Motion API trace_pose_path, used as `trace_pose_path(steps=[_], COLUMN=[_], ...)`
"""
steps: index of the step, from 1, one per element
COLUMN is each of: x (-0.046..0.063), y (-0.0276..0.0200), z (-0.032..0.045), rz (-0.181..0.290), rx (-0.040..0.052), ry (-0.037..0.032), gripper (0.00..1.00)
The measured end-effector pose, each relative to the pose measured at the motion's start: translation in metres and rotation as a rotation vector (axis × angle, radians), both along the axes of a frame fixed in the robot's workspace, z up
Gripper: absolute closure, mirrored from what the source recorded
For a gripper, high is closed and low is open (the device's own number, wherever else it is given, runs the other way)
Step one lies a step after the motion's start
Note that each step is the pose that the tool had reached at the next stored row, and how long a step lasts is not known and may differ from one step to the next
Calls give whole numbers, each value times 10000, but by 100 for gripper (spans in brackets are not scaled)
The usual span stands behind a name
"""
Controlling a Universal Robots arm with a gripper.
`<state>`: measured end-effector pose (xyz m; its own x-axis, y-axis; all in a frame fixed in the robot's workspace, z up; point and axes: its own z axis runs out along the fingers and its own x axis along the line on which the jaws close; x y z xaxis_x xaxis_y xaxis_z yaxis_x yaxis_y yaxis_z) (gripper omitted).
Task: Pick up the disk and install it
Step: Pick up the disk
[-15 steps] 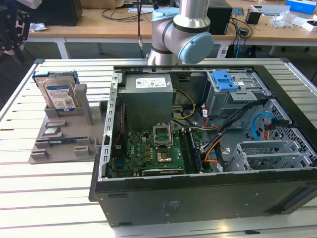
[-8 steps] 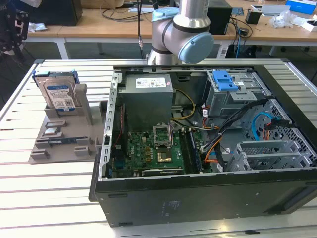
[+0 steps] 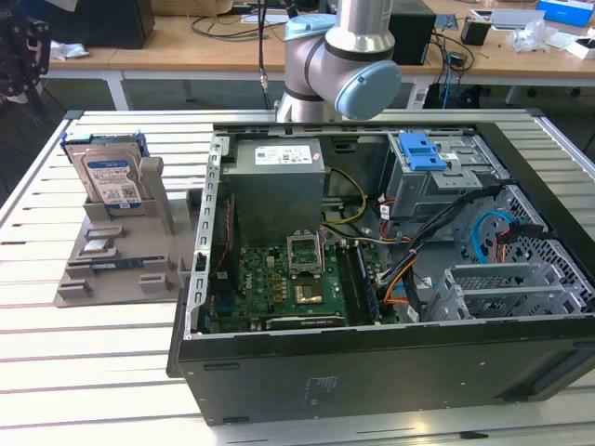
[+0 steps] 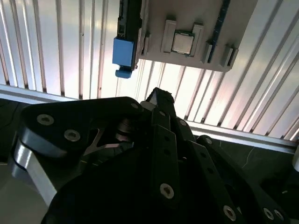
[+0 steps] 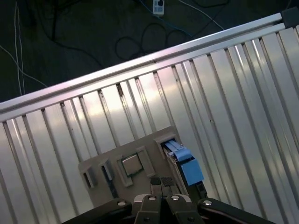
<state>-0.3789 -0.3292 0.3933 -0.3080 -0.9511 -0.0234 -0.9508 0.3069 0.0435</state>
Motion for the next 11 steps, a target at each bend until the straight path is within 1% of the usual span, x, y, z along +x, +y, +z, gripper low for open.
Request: trace_pose_path(steps=[7,9,11], x=[0,0,0], y=[0,0,0], z=[0,0,0], rz=[843,1183,1377], rx=[0,0,0], ry=[0,0,0], gripper=[89,89,89])
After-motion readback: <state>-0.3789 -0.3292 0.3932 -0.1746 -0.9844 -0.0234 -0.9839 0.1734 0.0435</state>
